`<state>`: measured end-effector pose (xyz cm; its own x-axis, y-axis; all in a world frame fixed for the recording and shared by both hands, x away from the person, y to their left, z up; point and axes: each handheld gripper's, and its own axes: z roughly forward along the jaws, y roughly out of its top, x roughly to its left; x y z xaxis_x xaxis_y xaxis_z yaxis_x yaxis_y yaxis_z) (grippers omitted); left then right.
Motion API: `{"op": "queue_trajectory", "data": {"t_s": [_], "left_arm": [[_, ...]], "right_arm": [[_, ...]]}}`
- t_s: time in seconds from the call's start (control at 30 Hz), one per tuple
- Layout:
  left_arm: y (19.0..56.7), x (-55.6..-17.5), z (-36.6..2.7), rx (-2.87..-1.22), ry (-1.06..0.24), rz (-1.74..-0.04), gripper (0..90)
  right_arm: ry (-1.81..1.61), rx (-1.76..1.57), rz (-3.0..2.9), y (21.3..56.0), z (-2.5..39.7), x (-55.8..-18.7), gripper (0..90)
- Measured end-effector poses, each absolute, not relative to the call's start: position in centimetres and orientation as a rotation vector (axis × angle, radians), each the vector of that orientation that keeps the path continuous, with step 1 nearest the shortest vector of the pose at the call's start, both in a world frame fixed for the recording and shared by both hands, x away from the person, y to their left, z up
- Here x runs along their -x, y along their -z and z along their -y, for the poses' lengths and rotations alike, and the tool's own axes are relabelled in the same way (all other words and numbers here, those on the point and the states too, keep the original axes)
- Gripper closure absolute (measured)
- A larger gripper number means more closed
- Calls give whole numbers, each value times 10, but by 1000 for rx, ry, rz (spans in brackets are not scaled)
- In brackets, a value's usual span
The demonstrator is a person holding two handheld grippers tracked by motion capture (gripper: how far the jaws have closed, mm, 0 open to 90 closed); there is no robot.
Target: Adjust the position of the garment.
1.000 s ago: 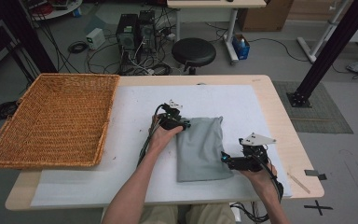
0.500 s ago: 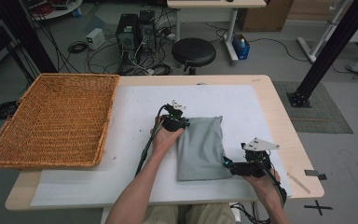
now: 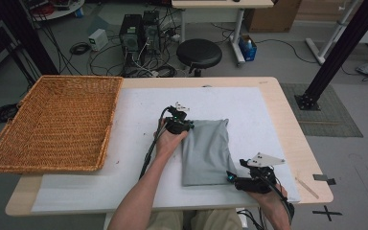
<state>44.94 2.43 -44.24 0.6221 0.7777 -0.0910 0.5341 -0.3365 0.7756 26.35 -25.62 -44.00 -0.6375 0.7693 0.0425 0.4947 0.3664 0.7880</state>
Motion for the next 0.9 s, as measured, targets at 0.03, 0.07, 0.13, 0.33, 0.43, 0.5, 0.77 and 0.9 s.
{"op": "queue_trajectory", "data": {"t_s": [0.03,0.07,0.13,0.33,0.43,0.5,0.77,0.9], "left_arm": [[443,-449,-24,-2029,-378,-1028,835],[443,-449,-24,-2029,-378,-1028,835],[443,-449,-24,-2036,-380,-1023,835],[442,-449,-25,-2029,-379,-1024,835],[438,-448,-28,-2027,-387,-1016,835],[435,-448,-31,-2026,-408,-1017,835],[424,-461,-64,-2021,-456,-1072,835],[418,-474,-84,-2018,-456,-1109,834]], "right_arm": [[-1156,-1118,-2307,442,255,-261,352],[-1156,-1118,-2307,442,255,-261,352],[-1157,-1143,-2334,448,254,-258,423],[-1225,-1167,-2363,454,251,-254,773],[-1204,-1170,-2358,452,248,-254,804],[-1190,-1153,-2356,449,245,-255,806],[-1194,-1095,-2371,437,222,-276,803],[-1192,-1062,-2400,434,201,-290,800]]}}
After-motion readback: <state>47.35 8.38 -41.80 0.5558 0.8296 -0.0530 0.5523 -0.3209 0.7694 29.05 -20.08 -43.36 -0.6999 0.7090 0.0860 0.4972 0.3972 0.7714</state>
